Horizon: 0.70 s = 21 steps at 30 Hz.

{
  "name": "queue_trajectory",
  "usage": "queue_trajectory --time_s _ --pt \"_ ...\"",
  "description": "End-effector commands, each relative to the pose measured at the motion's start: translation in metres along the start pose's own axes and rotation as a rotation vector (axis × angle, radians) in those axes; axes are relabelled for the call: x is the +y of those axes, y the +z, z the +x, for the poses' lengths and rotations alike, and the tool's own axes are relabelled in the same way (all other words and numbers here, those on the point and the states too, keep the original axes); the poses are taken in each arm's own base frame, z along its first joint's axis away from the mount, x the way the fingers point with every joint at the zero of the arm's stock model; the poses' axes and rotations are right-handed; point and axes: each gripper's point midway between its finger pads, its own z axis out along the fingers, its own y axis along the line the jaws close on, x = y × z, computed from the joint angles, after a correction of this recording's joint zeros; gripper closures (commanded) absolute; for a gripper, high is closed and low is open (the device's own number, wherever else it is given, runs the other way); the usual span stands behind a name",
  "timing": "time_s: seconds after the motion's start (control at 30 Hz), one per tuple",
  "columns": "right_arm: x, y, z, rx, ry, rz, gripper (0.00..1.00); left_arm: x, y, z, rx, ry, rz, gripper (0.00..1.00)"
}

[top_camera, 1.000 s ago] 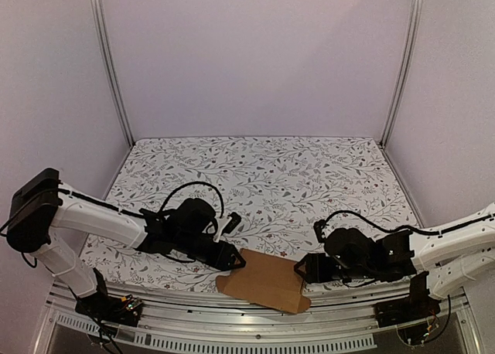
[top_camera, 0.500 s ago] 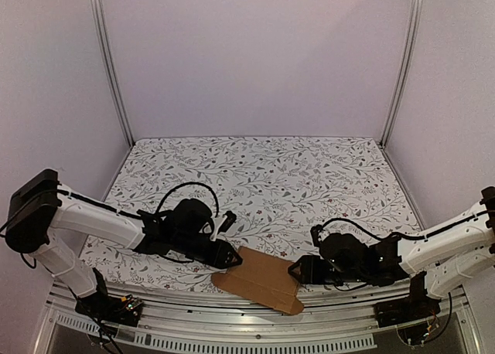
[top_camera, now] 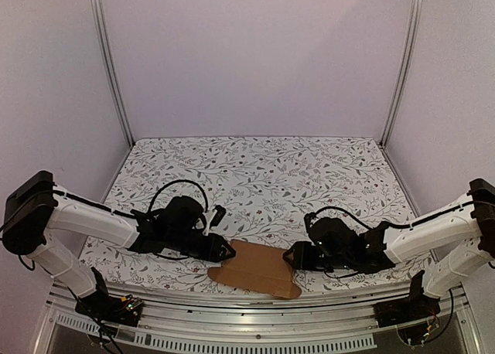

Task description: Fold the paper box

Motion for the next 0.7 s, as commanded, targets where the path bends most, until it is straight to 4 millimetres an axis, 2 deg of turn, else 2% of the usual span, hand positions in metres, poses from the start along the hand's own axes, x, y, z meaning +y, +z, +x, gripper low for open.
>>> queue_trajectory --time_s 0.0,0.1,0.37,0.5,0.67 --pt "0.013 0.015 -0.019 0.023 -0.085 -0.024 0.55 0.011 -0.003 -0.003 -0.023 -0.034 -0.003 0.70" --pt "0.017 0.026 -0.037 0.036 -0.127 -0.029 0.56 0.019 -0.006 -0.007 -0.044 -0.079 0.020 0.68" --pt "0.021 0.064 -0.063 0.144 -0.248 -0.071 0.59 0.046 -0.009 -0.019 -0.088 -0.146 -0.012 0.64" --pt "0.012 0.085 -0.071 0.197 -0.277 -0.069 0.60 0.057 -0.013 -0.034 -0.120 -0.174 -0.005 0.65" --pt "0.005 0.090 -0.083 0.209 -0.314 -0.069 0.57 0.072 -0.014 -0.047 -0.134 -0.187 -0.028 0.70"
